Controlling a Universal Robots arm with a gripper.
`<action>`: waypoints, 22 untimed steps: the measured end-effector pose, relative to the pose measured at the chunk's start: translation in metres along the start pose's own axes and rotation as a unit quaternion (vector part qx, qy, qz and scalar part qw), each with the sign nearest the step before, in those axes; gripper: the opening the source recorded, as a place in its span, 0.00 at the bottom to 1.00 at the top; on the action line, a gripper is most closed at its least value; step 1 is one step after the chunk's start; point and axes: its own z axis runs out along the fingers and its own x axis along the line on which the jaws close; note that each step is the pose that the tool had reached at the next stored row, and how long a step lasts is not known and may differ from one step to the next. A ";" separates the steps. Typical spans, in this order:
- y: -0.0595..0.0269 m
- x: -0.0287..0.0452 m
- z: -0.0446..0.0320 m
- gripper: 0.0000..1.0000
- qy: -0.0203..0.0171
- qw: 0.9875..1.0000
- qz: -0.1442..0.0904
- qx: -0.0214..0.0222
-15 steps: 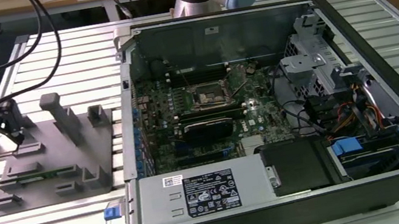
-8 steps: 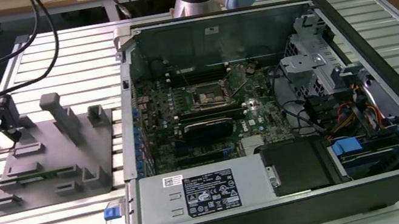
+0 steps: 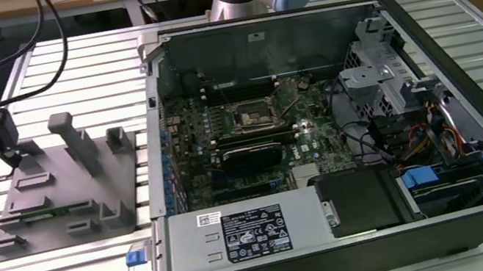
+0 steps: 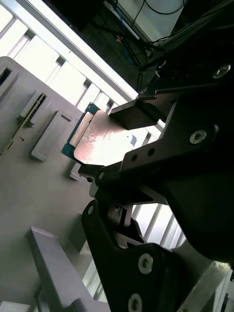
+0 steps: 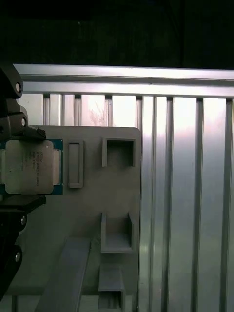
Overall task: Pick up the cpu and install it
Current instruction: 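Pick up the cpu and move it towards the insertion slot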
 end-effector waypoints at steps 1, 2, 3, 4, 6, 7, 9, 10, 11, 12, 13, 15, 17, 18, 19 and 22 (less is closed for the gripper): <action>0.0001 0.0000 -0.0020 0.53 0.000 1.000 0.000 0.000; 0.0001 -0.0001 -0.0040 0.53 0.000 1.000 0.000 0.000; 0.0002 -0.0001 -0.0057 0.53 0.000 1.000 0.000 0.000; 0.0003 -0.0002 -0.0075 0.53 0.000 1.000 0.000 0.000; 0.0004 -0.0003 -0.0112 0.53 0.000 1.000 0.000 0.000; 0.0005 -0.0003 -0.0133 0.53 0.000 1.000 0.000 0.000; 0.0006 -0.0004 -0.0172 0.53 0.000 1.000 0.000 0.000; 0.0007 -0.0004 -0.0192 0.53 0.000 1.000 0.000 0.000; 0.0007 -0.0005 -0.0213 0.53 0.000 1.000 0.000 0.000; 0.0008 -0.0006 -0.0236 0.53 0.000 1.000 0.000 0.000; 0.0009 -0.0006 -0.0260 0.53 0.000 1.000 0.000 0.000; 0.0011 -0.0007 -0.0308 0.53 0.000 1.000 0.000 0.000; 0.0012 -0.0008 -0.0353 0.53 0.000 1.000 0.000 0.000; 0.0013 -0.0009 -0.0376 0.53 0.000 1.000 0.000 0.000; 0.0014 -0.0010 -0.0399 0.53 0.000 1.000 0.000 0.000; 0.0016 -0.0011 -0.0471 0.53 0.000 1.000 0.000 0.000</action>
